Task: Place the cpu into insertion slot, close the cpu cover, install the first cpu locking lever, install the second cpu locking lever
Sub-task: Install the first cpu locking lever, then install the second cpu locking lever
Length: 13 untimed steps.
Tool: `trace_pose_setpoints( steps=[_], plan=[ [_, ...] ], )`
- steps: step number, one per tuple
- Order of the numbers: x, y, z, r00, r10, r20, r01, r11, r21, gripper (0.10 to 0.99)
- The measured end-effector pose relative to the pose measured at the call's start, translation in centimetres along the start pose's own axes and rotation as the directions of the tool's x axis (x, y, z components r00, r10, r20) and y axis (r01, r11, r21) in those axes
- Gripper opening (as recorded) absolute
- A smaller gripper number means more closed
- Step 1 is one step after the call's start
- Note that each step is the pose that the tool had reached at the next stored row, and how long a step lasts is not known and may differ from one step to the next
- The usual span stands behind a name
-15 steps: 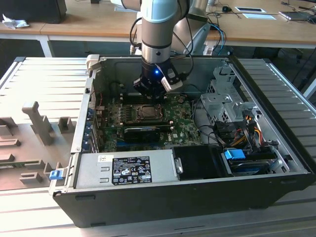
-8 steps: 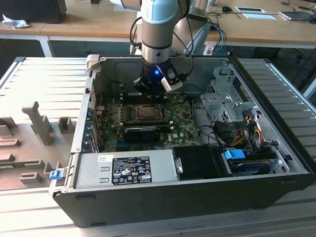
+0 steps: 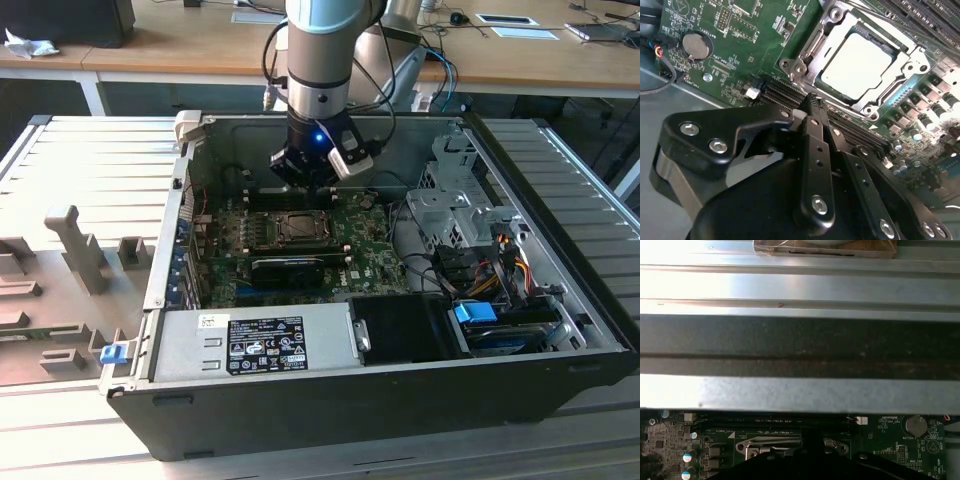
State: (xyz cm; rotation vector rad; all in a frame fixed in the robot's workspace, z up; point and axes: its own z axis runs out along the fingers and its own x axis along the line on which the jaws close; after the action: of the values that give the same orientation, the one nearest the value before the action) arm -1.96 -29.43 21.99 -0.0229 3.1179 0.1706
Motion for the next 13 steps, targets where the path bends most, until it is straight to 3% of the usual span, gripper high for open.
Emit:
trace_pose_setpoints(
  steps=[13],
  plan=[
    [0.01, -0.77, -0.09, 1.0000, 0.000, 0.0000, 0.000, 1.0000, 0.000, 0.106]
  ],
)
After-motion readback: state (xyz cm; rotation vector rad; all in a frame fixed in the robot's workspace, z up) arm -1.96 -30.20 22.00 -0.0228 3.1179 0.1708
